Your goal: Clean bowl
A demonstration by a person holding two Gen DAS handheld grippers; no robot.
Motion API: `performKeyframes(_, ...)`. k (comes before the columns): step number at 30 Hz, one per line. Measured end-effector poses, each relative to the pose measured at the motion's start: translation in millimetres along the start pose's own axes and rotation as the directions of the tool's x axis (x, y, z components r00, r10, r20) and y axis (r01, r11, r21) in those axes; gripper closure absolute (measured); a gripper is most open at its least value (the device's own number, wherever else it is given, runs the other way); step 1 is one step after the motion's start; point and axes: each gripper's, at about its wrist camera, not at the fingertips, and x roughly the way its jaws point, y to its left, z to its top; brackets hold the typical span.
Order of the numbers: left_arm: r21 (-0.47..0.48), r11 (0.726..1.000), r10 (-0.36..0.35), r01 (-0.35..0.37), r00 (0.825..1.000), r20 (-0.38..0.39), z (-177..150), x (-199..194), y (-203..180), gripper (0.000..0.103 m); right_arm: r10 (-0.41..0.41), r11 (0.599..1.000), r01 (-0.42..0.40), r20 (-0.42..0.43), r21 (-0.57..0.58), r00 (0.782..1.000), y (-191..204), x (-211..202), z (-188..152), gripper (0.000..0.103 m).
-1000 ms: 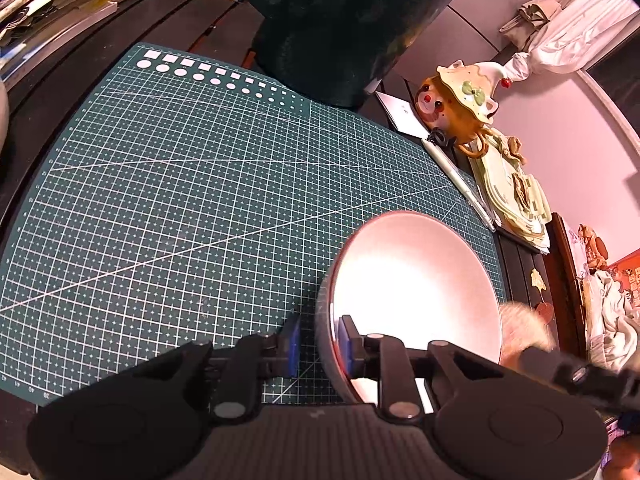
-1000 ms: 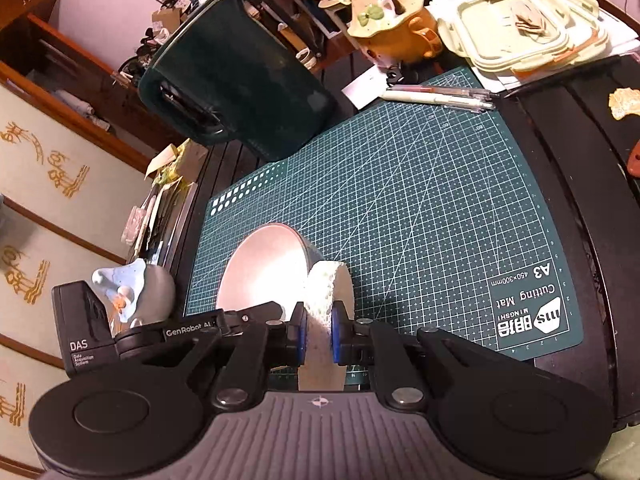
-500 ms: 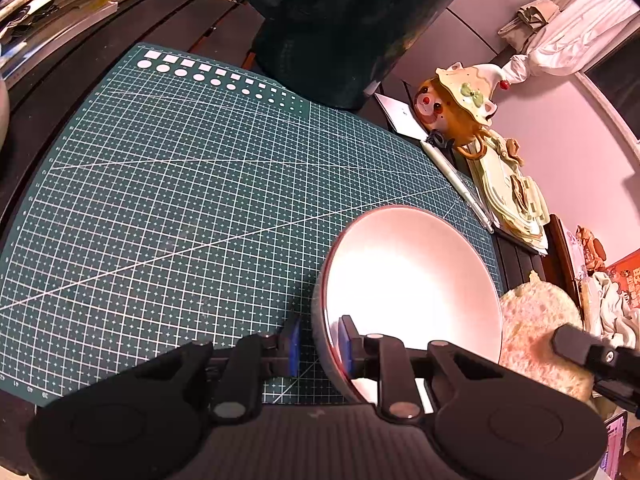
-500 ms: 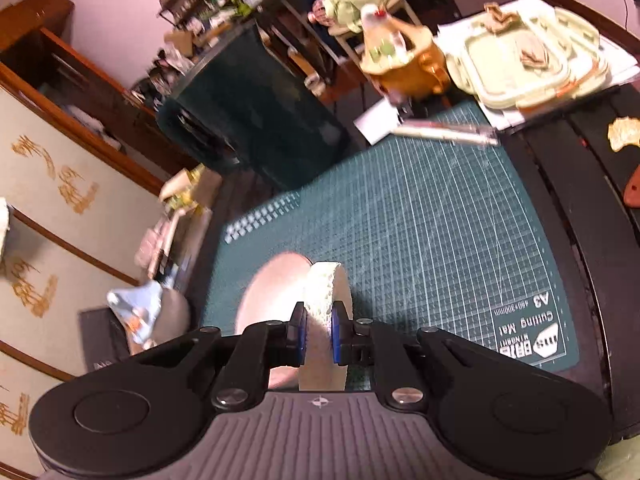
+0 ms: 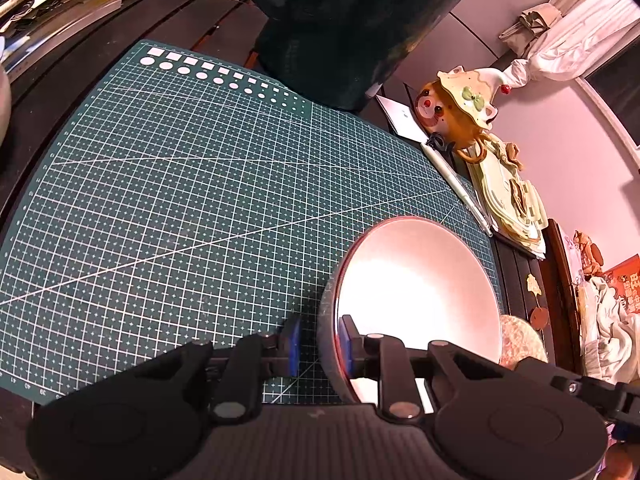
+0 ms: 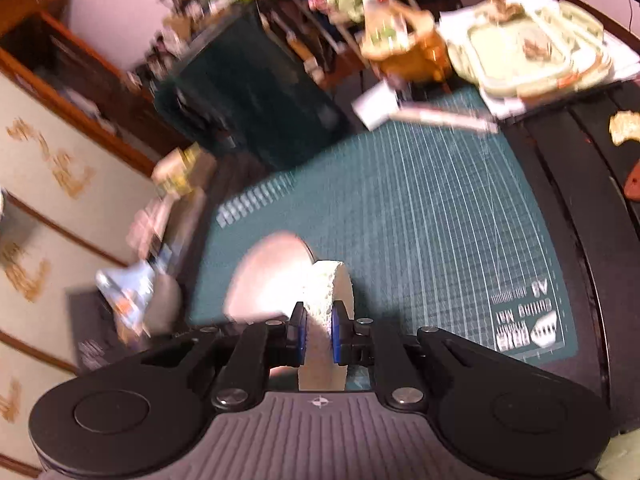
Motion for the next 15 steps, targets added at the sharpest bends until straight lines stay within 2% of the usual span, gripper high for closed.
performKeyframes(4, 0.007, 1.000, 0.004, -0.004, 1.000, -0.002, 0.0, 0.0, -0.5, 0.083, 0.049, 0.998, -0.051, 0.081, 0.024, 0.996, -0.3, -17.0, 7.6, 0.092)
performKeyframes(6, 0.008, 1.000, 0.004, -0.004, 1.000, -0.001, -0.2, -0.1, -0.4, 0.083, 0.053, 0.998, -0.055, 0.066, 0.030, 0.996, -2.0, -14.4, 6.0, 0.091)
performKeyframes(10, -0.003, 1.000, -0.002, 0.002, 1.000, -0.002, 1.5, 0.4, -0.8, 0.082, 0.003, 1.000, -0.003, -0.018, 0.003, 1.000, -1.5, 3.6, -2.4, 0.091)
performKeyframes(12, 0.000, 1.000, -0.001, 0.001, 1.000, -0.002, 1.1, 0.3, -0.4, 0.082, 0.013, 1.000, -0.013, 0.001, 0.016, 1.000, -1.6, -0.1, 0.4, 0.091)
performKeyframes(15, 0.006, 1.000, 0.001, -0.001, 1.000, -0.003, 1.6, 0.6, -1.3, 0.082, 0.053, 0.997, -0.056, 0.077, 0.047, 0.996, -3.5, -16.3, 7.3, 0.091)
